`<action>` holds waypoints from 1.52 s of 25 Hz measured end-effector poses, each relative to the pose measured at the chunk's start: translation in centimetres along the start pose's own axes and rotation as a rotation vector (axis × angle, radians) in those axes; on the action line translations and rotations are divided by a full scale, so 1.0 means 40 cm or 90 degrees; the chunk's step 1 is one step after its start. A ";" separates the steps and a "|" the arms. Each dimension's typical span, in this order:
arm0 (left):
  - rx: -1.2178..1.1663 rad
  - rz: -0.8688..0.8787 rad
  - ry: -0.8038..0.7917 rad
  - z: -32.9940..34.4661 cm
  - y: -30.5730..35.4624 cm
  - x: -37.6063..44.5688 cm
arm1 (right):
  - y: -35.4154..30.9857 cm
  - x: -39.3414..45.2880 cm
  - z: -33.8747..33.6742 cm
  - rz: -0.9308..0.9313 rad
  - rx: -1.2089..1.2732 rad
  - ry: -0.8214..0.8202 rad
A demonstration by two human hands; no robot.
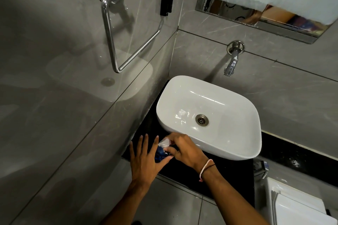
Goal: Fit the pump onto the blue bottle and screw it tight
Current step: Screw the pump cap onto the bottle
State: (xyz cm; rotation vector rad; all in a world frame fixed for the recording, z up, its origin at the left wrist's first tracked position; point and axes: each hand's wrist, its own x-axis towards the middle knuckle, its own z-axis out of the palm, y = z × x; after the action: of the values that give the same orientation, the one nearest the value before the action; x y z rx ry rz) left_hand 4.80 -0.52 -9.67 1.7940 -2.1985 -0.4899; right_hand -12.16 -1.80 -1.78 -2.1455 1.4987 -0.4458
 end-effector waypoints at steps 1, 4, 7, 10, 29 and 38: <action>0.000 -0.001 0.001 0.000 0.001 -0.001 | 0.000 0.002 -0.002 -0.001 0.000 0.001; 0.002 0.002 0.002 0.003 0.000 -0.004 | 0.001 0.019 0.000 0.023 -0.009 -0.037; 0.006 0.000 0.005 0.005 -0.001 -0.002 | 0.007 0.027 0.007 0.081 -0.001 -0.040; 0.010 0.007 0.003 0.010 -0.003 -0.002 | 0.009 0.022 0.021 0.138 0.000 0.015; 0.001 0.018 0.024 0.017 -0.008 -0.001 | 0.020 0.023 0.012 0.050 0.045 -0.050; 0.012 0.026 0.024 0.017 -0.007 -0.002 | 0.019 0.027 0.019 0.108 0.056 -0.044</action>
State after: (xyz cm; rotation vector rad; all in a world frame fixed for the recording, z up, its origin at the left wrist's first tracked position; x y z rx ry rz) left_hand 4.81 -0.42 -10.40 1.7500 -2.2159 -0.4247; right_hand -11.97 -2.89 -2.85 -1.9289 1.5762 -0.3662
